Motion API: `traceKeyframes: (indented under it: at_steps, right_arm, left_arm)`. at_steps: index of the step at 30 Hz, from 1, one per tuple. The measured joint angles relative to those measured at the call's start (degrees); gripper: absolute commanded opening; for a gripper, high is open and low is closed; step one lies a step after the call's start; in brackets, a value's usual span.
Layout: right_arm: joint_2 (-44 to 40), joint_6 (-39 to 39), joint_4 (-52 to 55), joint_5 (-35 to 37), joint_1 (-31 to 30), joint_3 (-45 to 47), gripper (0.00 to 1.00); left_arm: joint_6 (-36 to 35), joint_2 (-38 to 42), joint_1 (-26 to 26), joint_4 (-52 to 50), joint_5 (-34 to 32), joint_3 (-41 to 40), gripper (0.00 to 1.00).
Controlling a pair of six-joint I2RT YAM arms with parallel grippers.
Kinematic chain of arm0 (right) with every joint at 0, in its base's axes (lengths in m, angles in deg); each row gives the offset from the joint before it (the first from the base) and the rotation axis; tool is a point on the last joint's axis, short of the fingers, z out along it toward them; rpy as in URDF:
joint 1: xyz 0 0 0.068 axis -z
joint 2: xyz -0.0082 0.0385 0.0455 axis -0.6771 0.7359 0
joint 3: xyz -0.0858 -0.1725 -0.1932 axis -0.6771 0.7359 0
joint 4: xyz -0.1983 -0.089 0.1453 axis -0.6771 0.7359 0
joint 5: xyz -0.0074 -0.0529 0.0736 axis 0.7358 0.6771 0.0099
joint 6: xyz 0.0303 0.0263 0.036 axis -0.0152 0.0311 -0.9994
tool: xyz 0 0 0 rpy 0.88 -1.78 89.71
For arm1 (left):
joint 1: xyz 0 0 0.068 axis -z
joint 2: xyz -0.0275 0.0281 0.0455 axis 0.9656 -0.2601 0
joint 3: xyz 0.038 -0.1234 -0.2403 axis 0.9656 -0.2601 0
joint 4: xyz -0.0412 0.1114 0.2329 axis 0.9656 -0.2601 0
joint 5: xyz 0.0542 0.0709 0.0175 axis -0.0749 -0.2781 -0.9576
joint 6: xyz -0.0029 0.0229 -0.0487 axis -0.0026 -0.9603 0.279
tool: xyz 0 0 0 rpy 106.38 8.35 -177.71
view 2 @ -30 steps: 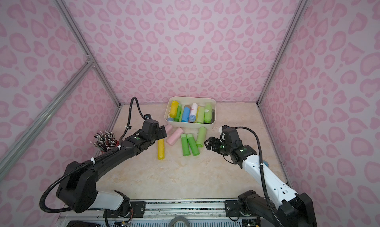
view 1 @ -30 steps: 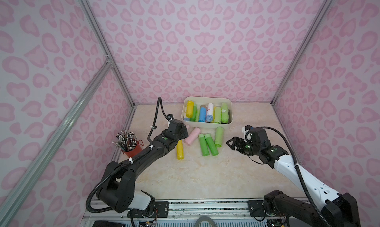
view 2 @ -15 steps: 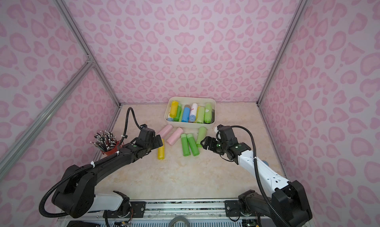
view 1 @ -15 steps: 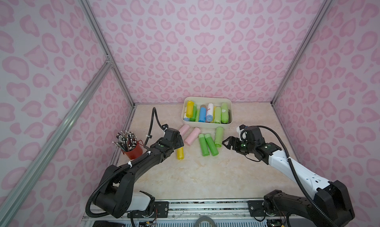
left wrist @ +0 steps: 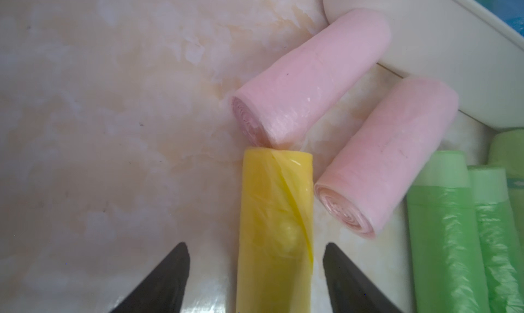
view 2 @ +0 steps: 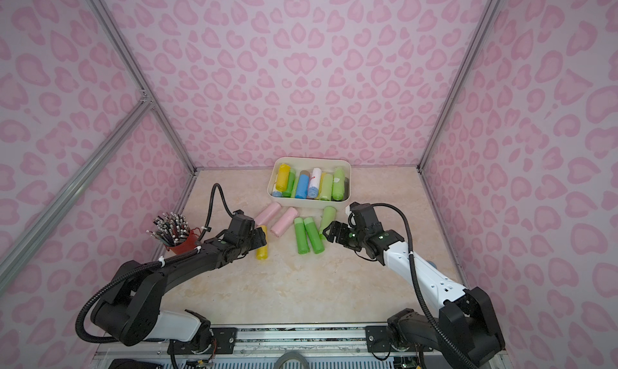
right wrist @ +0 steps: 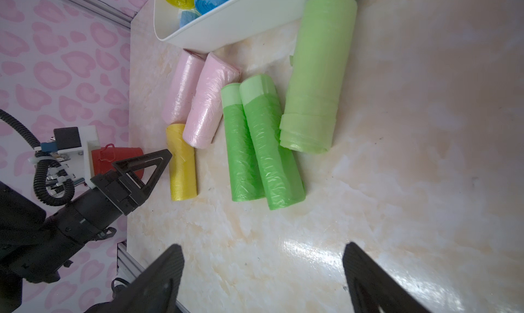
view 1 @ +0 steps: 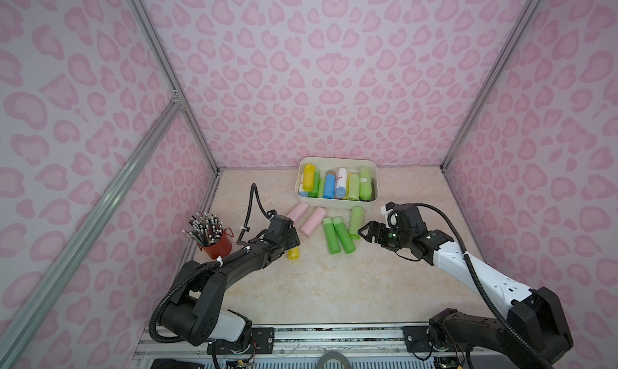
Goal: Put the roll of trash bags into the storage box
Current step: Pick up the roll of trash bags from the center of the board.
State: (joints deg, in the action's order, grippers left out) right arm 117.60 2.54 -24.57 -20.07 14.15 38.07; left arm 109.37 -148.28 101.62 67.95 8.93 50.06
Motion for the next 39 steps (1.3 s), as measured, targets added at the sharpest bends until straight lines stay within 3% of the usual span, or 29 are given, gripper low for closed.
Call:
traceKeyframes:
  at_steps: [20,23,30,39]
  right_arm:
    - [6.6,-0.8,-2.7,-0.5,-0.8,-1.2,0.89]
    - [7.6,-0.8,-3.0,-0.9,-0.9,-1.9,0.9]
    - [9.7,-0.8,-3.5,-1.3,-1.2,-3.7,0.9]
    - [12.0,-0.9,-4.1,-1.3,-1.9,-4.7,0.9]
  left_arm:
    - [0.0,-4.8,0.0,2.1,2.4,0.4,0.67]
    - [-0.5,-5.6,0.0,2.2,2.4,0.7,0.6]
    - [-0.8,-6.6,0.0,2.2,2.4,0.9,0.59]
    - [-1.0,-7.4,0.2,3.4,2.4,0.7,0.47]
